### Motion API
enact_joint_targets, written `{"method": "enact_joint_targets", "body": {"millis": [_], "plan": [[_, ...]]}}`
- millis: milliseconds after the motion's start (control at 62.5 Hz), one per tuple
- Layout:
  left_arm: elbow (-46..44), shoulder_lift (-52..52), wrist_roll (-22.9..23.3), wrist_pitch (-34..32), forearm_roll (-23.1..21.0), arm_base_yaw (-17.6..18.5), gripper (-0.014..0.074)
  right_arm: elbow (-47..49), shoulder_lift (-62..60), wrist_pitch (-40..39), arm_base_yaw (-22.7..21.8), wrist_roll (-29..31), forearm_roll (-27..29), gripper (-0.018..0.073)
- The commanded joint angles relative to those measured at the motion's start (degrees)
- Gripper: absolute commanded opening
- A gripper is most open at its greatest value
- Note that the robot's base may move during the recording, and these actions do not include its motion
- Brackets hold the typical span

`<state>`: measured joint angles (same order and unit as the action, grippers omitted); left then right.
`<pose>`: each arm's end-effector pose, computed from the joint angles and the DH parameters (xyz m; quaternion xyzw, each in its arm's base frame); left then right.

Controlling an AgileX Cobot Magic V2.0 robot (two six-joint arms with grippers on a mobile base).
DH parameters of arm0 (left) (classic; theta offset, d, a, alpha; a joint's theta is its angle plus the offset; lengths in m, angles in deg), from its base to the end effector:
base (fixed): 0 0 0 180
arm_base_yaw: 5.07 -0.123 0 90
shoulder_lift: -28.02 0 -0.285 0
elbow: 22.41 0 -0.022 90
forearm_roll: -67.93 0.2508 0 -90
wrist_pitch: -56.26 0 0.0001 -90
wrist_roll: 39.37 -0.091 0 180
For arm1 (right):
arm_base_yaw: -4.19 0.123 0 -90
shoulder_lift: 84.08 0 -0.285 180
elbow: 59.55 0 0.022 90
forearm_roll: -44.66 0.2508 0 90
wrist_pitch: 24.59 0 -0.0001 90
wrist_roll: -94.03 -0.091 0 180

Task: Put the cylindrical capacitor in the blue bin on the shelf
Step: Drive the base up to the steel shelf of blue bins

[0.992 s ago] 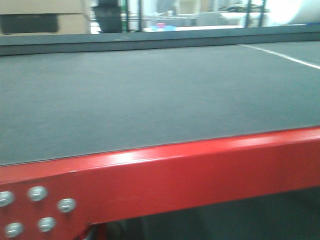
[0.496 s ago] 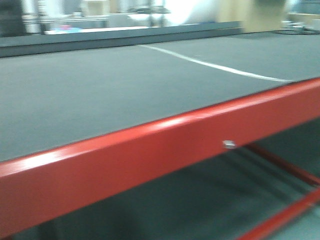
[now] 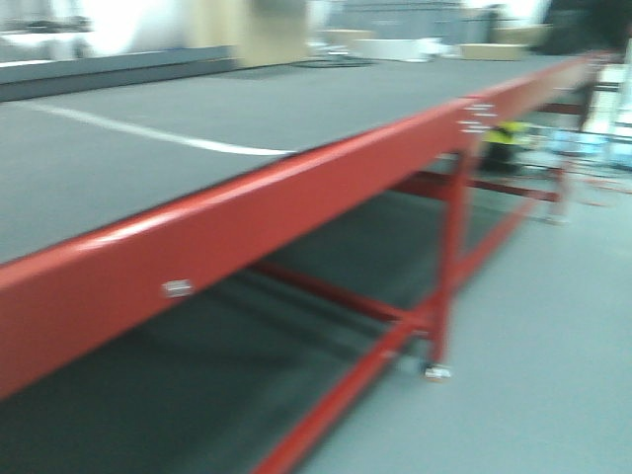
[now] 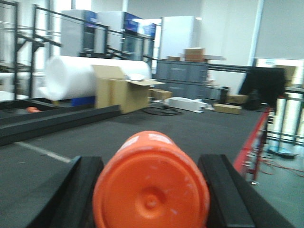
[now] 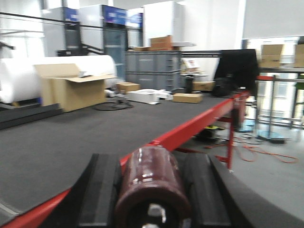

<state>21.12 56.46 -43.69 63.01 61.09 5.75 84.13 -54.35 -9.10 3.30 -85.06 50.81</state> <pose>0.0688 -0.0145 0.3750 0.0515 0.6318 -0.0939 0.7677 0.0628 0.0016 0.3997 0.0228 0.6521 0.0366 0.7569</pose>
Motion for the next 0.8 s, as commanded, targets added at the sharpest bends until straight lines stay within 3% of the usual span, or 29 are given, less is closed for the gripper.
{"method": "enact_joint_targets", "body": {"millis": [0,784], "plan": [[-0.20,-0.33,0.01,-1.39,0.07,0.19,-0.0111,0.52,-0.29,-0.89,-0.02,0.12,-0.03,-0.0165],[-0.20,-0.33,0.01,-1.39,0.07,0.19,-0.0111,0.52,-0.29,-0.89,-0.02,0.12,-0.03,-0.0165]]}}
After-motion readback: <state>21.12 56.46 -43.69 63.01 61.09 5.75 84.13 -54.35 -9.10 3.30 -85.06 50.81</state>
